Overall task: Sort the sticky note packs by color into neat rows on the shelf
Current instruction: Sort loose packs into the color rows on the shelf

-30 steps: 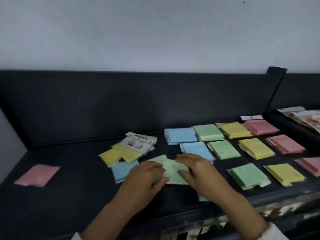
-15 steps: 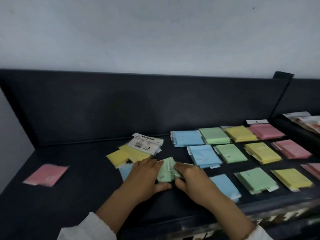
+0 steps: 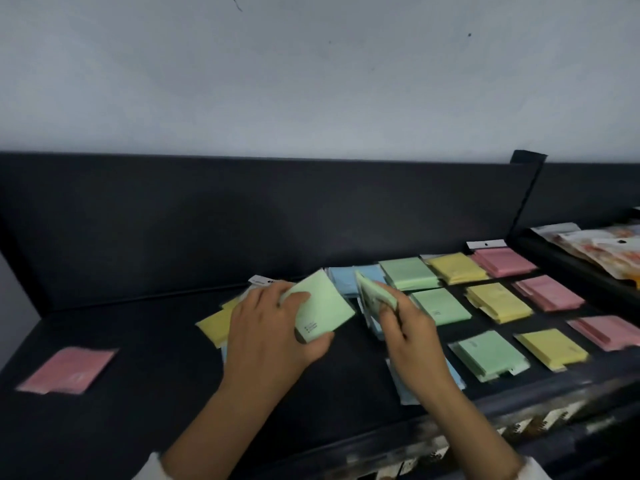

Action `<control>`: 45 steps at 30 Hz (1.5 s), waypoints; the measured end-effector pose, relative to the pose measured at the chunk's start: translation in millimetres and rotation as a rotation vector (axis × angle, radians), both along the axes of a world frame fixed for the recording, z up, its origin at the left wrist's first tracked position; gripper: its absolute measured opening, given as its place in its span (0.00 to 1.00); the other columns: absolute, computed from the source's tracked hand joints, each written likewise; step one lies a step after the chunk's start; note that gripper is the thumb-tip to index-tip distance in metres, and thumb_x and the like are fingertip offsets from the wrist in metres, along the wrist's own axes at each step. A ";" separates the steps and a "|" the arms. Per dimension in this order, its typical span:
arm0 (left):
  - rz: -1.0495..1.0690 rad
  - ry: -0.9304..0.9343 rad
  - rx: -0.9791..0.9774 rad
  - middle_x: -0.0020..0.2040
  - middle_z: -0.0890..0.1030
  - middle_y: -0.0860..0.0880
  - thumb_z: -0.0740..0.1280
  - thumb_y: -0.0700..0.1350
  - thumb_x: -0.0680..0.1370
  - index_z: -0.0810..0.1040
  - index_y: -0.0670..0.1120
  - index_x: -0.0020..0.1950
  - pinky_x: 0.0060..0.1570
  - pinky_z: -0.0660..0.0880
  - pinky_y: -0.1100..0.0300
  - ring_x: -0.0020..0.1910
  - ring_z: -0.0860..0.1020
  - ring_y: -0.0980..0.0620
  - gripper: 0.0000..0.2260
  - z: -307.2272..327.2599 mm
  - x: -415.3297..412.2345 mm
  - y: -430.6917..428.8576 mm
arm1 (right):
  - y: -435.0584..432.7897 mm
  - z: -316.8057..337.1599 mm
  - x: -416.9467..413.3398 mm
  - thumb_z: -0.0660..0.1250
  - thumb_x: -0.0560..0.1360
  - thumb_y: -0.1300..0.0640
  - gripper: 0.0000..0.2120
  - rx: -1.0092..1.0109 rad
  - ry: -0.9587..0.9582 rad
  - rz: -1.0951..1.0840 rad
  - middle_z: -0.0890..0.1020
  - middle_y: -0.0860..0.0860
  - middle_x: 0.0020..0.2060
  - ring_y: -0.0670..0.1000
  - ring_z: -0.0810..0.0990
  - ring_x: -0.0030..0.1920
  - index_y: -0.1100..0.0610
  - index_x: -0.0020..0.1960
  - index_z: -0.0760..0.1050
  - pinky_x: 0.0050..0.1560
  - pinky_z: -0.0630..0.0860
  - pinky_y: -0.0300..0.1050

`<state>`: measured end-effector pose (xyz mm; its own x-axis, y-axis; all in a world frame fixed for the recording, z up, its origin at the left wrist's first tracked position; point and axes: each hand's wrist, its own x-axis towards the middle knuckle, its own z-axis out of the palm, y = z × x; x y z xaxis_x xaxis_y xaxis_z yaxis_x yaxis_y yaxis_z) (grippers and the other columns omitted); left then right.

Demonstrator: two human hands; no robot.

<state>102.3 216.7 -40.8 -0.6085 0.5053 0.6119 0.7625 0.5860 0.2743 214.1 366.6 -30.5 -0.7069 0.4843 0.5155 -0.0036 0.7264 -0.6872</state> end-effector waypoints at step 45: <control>-0.284 -0.159 -0.363 0.73 0.61 0.54 0.64 0.63 0.72 0.64 0.55 0.71 0.68 0.52 0.57 0.71 0.59 0.53 0.29 17.7 49.7 218.7 | 207.1 11.0 64.2 0.61 0.75 0.68 0.16 0.236 -0.215 -0.209 0.80 0.54 0.58 0.55 0.78 0.59 0.60 0.60 0.77 0.59 0.70 0.40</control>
<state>152.0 435.3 -23.1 -0.4869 0.8286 0.2763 0.8715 0.4398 0.2170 278.2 573.7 -19.5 -0.7096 0.5147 0.4813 0.2870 0.8349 -0.4697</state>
